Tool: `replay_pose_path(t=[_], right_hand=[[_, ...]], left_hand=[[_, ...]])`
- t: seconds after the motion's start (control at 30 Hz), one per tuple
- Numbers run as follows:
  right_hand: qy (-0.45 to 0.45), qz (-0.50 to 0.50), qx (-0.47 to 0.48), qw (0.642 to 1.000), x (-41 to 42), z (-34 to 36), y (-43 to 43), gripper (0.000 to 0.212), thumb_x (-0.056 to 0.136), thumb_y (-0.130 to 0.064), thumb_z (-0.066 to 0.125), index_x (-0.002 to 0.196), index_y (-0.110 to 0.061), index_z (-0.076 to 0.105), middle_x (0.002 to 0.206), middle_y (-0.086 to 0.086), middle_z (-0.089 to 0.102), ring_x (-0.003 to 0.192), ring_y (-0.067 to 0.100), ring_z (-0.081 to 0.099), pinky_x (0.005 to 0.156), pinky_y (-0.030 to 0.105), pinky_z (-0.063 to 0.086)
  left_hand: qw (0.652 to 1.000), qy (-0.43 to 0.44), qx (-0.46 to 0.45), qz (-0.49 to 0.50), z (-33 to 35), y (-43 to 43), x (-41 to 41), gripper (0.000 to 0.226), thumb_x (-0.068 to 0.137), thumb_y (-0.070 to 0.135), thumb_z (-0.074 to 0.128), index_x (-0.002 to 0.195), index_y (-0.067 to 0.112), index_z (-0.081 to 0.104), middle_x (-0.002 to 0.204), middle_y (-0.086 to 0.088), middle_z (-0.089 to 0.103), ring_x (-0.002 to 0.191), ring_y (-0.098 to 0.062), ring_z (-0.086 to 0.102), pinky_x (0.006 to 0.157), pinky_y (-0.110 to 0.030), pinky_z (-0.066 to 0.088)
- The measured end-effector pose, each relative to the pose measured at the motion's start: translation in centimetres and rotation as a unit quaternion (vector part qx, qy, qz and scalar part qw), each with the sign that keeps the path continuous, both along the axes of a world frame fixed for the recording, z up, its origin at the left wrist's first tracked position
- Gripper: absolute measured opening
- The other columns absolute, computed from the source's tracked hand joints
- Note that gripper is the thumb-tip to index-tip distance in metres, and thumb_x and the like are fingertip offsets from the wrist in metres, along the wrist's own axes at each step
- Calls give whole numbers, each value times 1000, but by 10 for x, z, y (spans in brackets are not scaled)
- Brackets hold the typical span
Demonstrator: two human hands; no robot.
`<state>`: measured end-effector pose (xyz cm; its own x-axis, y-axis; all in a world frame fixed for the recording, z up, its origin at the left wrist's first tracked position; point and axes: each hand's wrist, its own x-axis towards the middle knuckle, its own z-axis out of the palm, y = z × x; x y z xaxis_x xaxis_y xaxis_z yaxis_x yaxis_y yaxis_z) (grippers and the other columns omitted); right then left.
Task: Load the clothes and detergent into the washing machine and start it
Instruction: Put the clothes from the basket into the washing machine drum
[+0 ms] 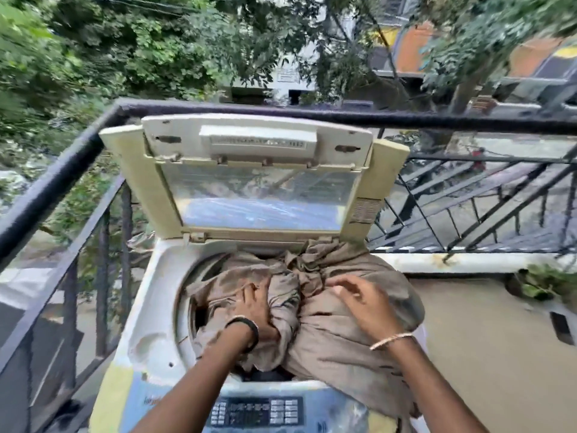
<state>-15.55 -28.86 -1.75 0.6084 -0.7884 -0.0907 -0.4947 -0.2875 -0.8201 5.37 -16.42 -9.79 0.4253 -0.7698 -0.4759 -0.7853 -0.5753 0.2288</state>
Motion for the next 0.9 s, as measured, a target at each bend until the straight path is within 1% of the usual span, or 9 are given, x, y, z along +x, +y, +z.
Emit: replay_pose_path(t=[0.1,0.17,0.27,0.33,0.43,0.5,0.57,0.73,0.9], right_hand=[[20,-111,-76,991,-51,-1,-21,44,75,6,61,97,-32,67,98,-13,71,96,3,66,87,14,47],[149,-95,-99,979,-86,-7,-34,64,63,-18,67,124,-32,56,122,-3,62,116,17,58,96,23,41],[292,37,37,955,-132,-40,-41,124,51,-39,73,154,-24,4,152,9,25,141,24,28,113,28,26],[289,71,70,952,-141,-72,-37,137,50,-33,77,151,-23,-16,156,6,9,146,20,15,116,21,18],[195,-1,67,979,-134,-109,-28,120,65,-22,74,154,-24,-7,160,-2,12,146,12,21,119,26,22],[158,-87,70,981,-122,-113,-25,79,81,-11,63,151,-19,27,146,3,44,127,7,41,103,18,34],[136,-155,48,977,-113,-111,-23,43,82,-11,52,121,-27,61,120,4,65,109,7,47,81,7,39],[49,-234,-77,968,-90,-74,-27,53,64,-4,38,108,-7,68,101,11,72,97,21,66,71,18,41],[-19,-156,-170,973,-32,-6,-10,44,69,1,50,105,-20,63,102,-3,64,96,19,62,81,34,50]], left_hand=[[999,38,32,6,-28,-15,-15,118,71,42,70,151,26,-16,158,-20,5,147,-37,8,120,-44,15],[998,39,50,3,-43,-23,-15,116,74,38,69,151,26,-17,160,-18,1,148,-35,7,121,-43,15],[997,46,56,-1,-57,-34,-11,106,80,33,62,151,22,-16,160,-17,-3,148,-34,6,121,-43,15],[997,49,52,-5,-66,-40,-7,104,81,32,60,152,18,-14,160,-17,-4,149,-33,5,122,-39,12],[997,56,51,-4,-75,-43,-4,107,79,27,63,151,13,-14,161,-16,-10,150,-28,-2,121,-35,10],[997,56,59,-12,-78,-45,-1,110,77,26,66,151,11,-14,161,-15,-11,150,-27,-4,122,-33,10],[996,61,61,-20,-80,-46,3,113,75,25,69,151,9,-12,161,-16,-11,150,-27,-4,122,-32,10],[996,62,57,-26,-81,-43,12,110,75,21,67,152,11,-11,161,-16,-9,151,-27,-2,122,-34,13],[994,107,-10,-20,-79,-35,31,104,72,16,64,154,20,0,158,-21,15,148,-31,17,119,-34,22]])
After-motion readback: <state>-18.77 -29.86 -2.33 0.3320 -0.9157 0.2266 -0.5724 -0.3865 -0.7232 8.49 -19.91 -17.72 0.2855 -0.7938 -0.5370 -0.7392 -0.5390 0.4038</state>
